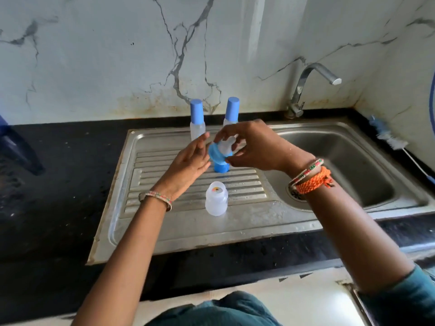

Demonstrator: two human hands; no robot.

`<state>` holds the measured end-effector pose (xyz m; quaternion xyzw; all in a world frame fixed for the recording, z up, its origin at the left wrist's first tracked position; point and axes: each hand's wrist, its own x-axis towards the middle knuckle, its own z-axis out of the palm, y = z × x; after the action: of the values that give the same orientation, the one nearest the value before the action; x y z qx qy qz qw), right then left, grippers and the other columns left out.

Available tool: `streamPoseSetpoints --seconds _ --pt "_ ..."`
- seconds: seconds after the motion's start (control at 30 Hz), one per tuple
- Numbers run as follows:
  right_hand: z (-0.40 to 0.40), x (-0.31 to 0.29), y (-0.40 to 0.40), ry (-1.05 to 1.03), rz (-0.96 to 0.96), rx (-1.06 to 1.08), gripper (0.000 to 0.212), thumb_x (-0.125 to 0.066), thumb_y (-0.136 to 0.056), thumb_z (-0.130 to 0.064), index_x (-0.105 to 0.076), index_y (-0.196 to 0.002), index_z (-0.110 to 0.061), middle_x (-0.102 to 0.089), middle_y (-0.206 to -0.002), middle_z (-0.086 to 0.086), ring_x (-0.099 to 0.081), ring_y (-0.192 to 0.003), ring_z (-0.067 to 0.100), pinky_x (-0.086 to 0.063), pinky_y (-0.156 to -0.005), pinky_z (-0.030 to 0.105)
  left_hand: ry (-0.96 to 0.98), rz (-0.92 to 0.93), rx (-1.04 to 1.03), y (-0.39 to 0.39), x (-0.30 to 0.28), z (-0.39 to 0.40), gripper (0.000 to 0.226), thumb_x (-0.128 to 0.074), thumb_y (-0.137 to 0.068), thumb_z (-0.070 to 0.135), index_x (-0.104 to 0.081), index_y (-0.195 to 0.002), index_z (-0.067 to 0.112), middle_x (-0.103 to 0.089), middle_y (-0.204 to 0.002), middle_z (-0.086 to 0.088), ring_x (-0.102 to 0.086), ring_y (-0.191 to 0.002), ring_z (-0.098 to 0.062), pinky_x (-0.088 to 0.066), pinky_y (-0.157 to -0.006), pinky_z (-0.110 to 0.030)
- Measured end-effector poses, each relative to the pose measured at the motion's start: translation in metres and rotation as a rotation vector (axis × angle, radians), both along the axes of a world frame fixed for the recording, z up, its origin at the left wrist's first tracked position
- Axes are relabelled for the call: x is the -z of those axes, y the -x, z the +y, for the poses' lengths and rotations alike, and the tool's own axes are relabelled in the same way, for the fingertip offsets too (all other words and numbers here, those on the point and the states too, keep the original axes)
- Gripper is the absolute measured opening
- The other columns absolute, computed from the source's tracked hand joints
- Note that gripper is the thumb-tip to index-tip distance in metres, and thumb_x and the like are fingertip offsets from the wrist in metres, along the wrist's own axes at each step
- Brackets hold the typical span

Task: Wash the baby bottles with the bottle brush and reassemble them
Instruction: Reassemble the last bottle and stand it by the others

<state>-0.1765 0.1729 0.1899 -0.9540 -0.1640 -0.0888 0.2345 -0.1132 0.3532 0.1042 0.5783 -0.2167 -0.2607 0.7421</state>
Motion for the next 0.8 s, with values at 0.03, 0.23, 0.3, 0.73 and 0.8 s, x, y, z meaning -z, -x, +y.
streamPoseSetpoints --seconds 0.03,0.23,0.3,0.73,0.8 --pt "0.0 0.004 0.0 0.039 0.065 -0.029 0.038 -0.078 -0.071 -0.009 -0.068 -0.108 -0.014 -0.069 -0.095 -0.004 -0.061 -0.076 0.006 -0.048 -0.072 0.011 -0.093 -0.11 -0.053 0.005 0.015 0.008 0.091 -0.071 -0.065 0.062 -0.038 -0.14 0.023 -0.049 -0.133 0.008 -0.043 -0.131 -0.01 -0.041 -0.101 -0.023" --pt "0.021 0.037 -0.012 0.344 0.315 -0.114 0.04 -0.077 -0.071 -0.016 -0.066 -0.109 -0.022 -0.066 -0.1 -0.005 -0.058 -0.086 0.009 -0.047 -0.079 0.02 -0.449 -0.351 -0.028 0.023 0.085 0.008 0.077 -0.078 -0.055 0.05 -0.055 -0.125 0.029 -0.062 -0.125 0.006 -0.057 -0.117 -0.012 -0.042 -0.106 -0.037" --pt "0.022 0.046 -0.016 0.381 0.333 -0.118 0.04 -0.077 -0.07 -0.018 -0.064 -0.107 -0.024 -0.064 -0.098 -0.004 -0.057 -0.084 0.01 -0.05 -0.08 0.028 -0.451 -0.338 -0.054 0.022 0.09 0.004 0.061 -0.078 -0.058 0.047 -0.064 -0.113 0.023 -0.069 -0.113 -0.003 -0.063 -0.106 -0.018 -0.047 -0.099 -0.041" --pt "0.029 0.066 -0.019 0.684 0.204 0.045 0.057 -0.06 -0.083 -0.059 -0.057 -0.11 -0.01 -0.06 -0.104 0.007 -0.047 -0.076 0.018 -0.04 -0.067 0.03 -0.361 -0.217 -0.139 0.024 0.099 0.001 0.054 -0.085 -0.062 0.025 -0.061 -0.111 0.03 -0.067 -0.117 0.002 -0.061 -0.112 -0.011 -0.044 -0.104 -0.035" --pt "0.03 0.068 -0.021 0.788 0.152 0.082 0.064 -0.053 -0.082 -0.068 -0.056 -0.109 -0.009 -0.061 -0.102 0.008 -0.049 -0.074 0.021 -0.041 -0.067 0.031 -0.347 -0.197 -0.166 0.025 0.101 0.0 0.056 -0.085 -0.066 0.011 -0.057 -0.109 0.033 -0.065 -0.119 0.0 -0.061 -0.112 -0.01 -0.044 -0.104 -0.031"
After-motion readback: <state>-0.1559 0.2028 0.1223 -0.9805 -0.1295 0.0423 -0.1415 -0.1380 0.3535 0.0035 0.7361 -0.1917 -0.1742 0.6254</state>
